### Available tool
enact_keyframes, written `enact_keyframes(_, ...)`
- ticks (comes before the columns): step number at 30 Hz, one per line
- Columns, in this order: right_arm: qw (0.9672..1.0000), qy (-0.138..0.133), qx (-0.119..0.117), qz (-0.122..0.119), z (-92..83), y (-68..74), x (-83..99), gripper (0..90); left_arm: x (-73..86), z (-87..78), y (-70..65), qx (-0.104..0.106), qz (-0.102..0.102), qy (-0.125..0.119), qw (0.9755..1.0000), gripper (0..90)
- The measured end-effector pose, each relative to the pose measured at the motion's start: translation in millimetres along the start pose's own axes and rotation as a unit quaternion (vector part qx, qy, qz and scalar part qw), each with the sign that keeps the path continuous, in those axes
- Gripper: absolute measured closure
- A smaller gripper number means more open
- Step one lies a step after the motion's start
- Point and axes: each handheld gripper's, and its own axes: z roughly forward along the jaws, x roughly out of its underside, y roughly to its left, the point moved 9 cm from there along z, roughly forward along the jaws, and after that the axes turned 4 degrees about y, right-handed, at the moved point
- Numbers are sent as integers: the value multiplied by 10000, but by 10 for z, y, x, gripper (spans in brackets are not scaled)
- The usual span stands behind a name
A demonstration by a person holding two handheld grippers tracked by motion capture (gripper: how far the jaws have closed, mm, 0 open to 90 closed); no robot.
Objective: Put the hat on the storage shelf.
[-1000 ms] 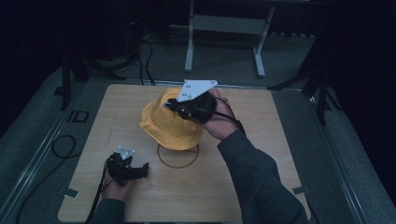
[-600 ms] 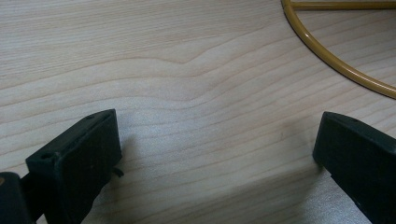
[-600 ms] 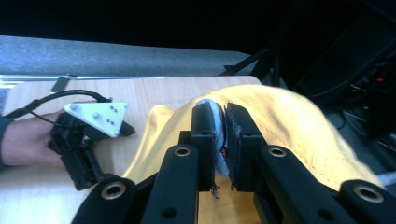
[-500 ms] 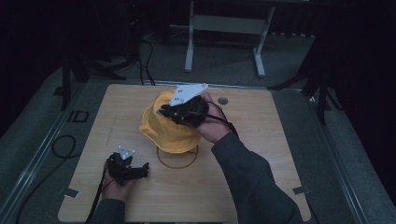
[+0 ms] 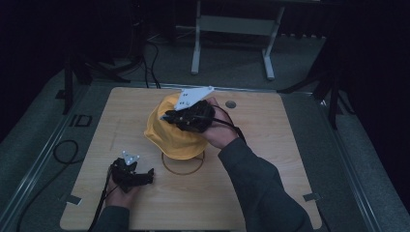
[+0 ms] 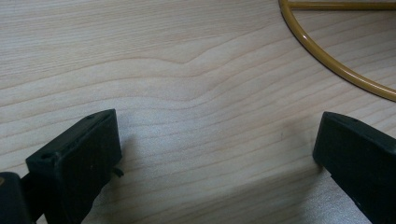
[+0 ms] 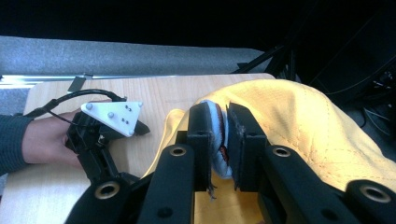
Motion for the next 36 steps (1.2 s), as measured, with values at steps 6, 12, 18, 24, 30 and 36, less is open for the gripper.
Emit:
enact_keyframes(6, 10000, -50, -4, 42, -10, -9, -10, 725, 0, 0, 0, 0, 1, -1, 10000, 8)
enact_keyframes(12, 9999, -116, 27, 84, -29, -13, -23, 504, 0, 0, 0, 0, 1, -1, 10000, 8)
enact_keyframes(18, 9997, -95, 182, 117, -47, -39, -22, 305, 0, 0, 0, 1, 1, 0, 10000, 8)
enact_keyframes(24, 9995, -114, 293, 97, -94, -48, -27, 218, 0, 0, 0, 1, -1, -2, 10000, 8)
enact_keyframes(30, 9990, -300, 290, 138, -208, -73, -63, 196, 0, 0, 0, 1, 1, -1, 10000, 8)
enact_keyframes(36, 9985, -389, 334, 202, -274, -108, -72, 189, 0, 0, 0, 1, 1, -2, 10000, 8)
